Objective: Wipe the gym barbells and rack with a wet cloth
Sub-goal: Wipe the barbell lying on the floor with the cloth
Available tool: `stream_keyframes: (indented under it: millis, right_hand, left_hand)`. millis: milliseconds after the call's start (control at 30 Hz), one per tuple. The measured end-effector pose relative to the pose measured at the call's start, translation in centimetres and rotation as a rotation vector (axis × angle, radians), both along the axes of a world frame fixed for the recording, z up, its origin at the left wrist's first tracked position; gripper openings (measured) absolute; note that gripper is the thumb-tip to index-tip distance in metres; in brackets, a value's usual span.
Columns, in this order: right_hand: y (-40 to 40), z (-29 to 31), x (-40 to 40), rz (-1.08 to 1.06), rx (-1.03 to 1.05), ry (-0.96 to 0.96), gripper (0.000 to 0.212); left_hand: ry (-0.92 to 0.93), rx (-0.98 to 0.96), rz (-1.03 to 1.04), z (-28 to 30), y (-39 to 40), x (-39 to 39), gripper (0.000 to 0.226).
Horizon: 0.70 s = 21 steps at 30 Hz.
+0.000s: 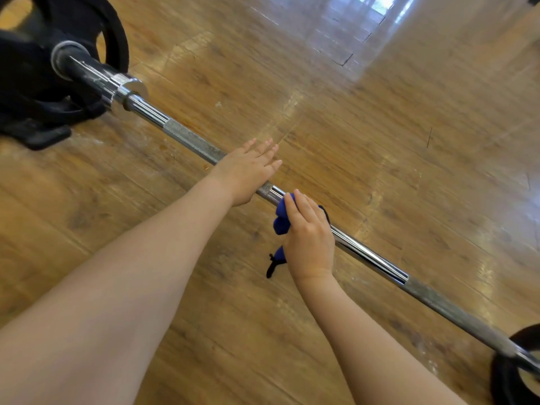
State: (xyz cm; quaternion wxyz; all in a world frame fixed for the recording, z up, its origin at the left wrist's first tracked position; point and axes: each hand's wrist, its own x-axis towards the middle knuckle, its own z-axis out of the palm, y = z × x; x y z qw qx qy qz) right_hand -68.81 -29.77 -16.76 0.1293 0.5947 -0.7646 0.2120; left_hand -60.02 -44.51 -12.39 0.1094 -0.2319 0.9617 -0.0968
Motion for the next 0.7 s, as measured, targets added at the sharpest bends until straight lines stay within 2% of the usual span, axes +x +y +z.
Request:
stream_keyframes:
  millis: [200,367,533,700]
  right_hand:
    - [-0.6,-0.4,1.3,-0.128,-0.041,-0.049,0.053]
    - [-2.9,-0.1,2.0,-0.022,0.040,-0.026,0.057]
    - [0.1,-0.1,-0.4,-0.012,0.014,-0.009,0.059]
    - [1.3,0.2,-0.8,-0.095,-0.026,-0.008,0.034]
  left_hand:
    - [0.071,-0.095,0.049,-0.3,0.9,0.8,0.058]
    - [0.194,-0.226,0.005,-1.7,1.5,0.3,0.054]
    - [0.136,-0.119,0.039,-1.2,1.6,-0.2,0.055]
    - [0.047,-0.067,0.033,-0.2,1.3,-0.5,0.066]
